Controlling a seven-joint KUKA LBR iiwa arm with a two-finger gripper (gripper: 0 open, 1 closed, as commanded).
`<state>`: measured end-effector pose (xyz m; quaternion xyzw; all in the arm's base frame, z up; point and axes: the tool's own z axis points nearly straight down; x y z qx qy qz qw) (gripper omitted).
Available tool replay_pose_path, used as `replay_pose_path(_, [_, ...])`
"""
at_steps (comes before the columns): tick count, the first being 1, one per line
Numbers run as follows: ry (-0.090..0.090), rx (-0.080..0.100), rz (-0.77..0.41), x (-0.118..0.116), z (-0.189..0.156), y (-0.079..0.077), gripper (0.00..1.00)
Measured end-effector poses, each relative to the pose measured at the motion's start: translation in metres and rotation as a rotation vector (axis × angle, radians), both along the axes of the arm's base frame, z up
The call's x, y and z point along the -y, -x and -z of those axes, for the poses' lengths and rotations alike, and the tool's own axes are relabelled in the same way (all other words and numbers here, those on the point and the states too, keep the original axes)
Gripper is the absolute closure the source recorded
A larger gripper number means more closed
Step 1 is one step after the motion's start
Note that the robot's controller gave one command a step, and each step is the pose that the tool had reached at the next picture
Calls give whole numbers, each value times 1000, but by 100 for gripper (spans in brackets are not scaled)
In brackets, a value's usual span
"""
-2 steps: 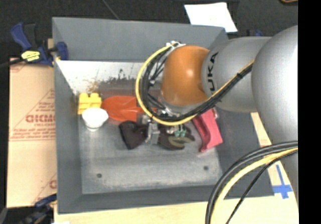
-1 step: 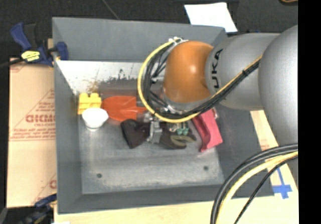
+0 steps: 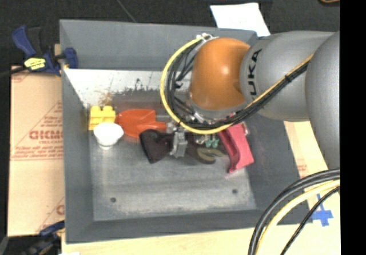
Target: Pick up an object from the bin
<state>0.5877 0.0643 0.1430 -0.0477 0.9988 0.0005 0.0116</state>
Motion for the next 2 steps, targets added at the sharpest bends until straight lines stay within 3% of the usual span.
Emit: replay_pose_path(2, [0,4,3,0,-29,-1,100])
